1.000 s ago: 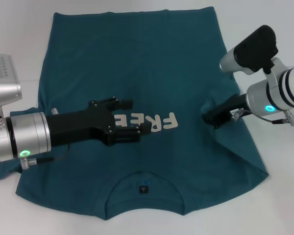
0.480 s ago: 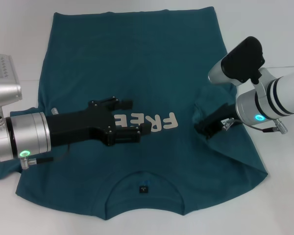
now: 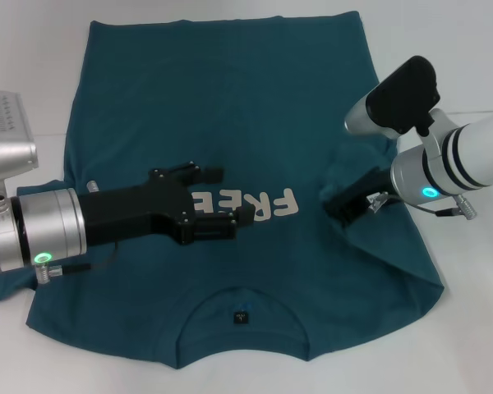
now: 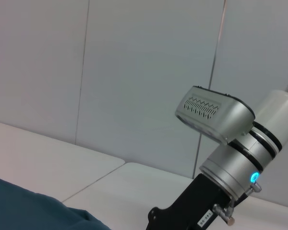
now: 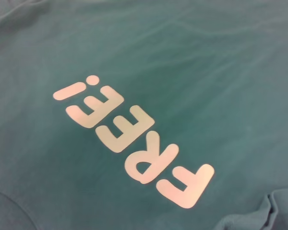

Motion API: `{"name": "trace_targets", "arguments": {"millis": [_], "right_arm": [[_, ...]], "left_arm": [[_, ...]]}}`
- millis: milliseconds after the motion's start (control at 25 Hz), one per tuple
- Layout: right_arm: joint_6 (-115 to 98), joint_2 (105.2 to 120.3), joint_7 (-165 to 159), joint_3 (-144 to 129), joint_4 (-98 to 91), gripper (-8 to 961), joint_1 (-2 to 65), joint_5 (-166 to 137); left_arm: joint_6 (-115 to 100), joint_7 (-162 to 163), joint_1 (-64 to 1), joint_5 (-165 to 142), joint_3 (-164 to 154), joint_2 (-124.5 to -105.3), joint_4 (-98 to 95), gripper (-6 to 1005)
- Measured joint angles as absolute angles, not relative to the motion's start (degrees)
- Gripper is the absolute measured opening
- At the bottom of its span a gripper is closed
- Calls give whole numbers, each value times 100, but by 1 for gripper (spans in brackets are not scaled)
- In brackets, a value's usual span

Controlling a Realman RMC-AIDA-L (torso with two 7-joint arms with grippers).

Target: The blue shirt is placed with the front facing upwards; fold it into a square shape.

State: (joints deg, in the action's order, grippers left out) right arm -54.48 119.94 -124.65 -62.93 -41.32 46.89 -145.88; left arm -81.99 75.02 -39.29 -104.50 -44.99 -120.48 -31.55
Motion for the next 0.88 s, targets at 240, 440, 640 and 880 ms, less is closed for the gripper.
{"name": "trace_targets", "arguments": {"millis": [240, 440, 640, 880], "right_arm": [[-5343, 11989, -12499, -6289, -3934, 57, 4793, -14593], [-5219, 11986, -12655, -6297, -3932, 64, 4792, -14593], [-5169, 11984, -12700, -6293, -3929, 276, 4802, -14592], [-5159, 11982, -12821, -6266, -3960, 494, 4865, -14503]], "left_arm": [[-8179, 7490, -3929, -10450, -4500, -12050, -3155, 919], [-8139, 7488, -3927, -10450, -4500, -12057, -3155, 920], [-8131, 7488, -3920, -10450, -4500, -12059, -3155, 919], [-8122, 7482, -3928, -10450, -4500, -12059, -3155, 918]]}}
